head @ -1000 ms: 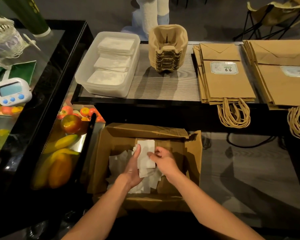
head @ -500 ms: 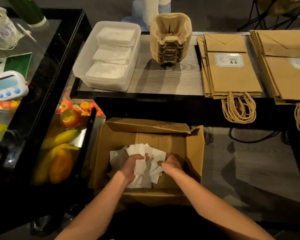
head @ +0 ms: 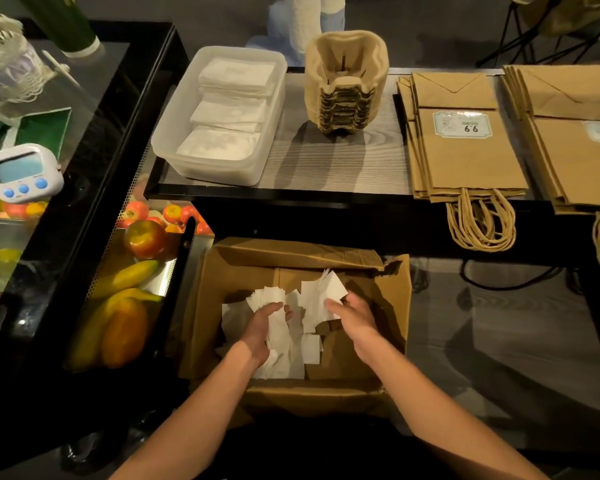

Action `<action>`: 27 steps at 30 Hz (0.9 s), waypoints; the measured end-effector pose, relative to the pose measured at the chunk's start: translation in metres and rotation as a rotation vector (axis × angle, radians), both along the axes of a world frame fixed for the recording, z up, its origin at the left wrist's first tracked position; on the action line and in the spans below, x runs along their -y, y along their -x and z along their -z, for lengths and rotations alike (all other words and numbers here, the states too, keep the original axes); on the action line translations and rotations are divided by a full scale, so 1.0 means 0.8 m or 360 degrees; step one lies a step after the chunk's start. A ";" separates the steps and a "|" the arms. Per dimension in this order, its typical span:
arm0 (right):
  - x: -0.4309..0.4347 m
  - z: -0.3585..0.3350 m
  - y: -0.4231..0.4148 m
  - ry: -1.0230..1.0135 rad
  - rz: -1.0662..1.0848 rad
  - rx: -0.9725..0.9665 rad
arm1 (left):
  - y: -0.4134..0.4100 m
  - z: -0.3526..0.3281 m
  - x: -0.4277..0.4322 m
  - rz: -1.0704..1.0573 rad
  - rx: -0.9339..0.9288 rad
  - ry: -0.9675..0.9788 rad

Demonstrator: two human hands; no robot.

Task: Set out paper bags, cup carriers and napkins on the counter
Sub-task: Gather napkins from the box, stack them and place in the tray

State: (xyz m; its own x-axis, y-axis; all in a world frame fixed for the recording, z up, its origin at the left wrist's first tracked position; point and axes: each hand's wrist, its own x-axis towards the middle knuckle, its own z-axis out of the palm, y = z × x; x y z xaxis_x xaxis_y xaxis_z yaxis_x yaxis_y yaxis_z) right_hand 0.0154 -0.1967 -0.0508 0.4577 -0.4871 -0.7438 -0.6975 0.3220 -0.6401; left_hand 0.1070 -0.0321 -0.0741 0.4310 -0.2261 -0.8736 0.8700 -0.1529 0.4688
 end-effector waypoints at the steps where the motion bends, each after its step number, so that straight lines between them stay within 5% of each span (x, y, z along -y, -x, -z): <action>1: 0.004 -0.002 0.001 -0.0117 0.0126 0.0032 | 0.002 -0.002 0.003 -0.0015 0.0003 -0.0007; 9: 0.003 0.002 0.012 -0.0864 0.0289 0.0507 | 0.014 -0.018 0.026 0.0142 -0.0092 0.0191; 14: -0.003 0.002 0.015 -0.0140 -0.0308 0.0151 | 0.014 -0.027 0.023 0.0113 -0.0089 0.0372; 21: 0.006 -0.005 0.012 0.0004 -0.0100 0.0340 | 0.010 -0.027 0.014 0.0324 -0.0037 0.0212; 27: 0.009 -0.012 0.007 0.0003 0.0142 0.0496 | 0.011 -0.020 0.010 0.0123 -0.0024 0.0181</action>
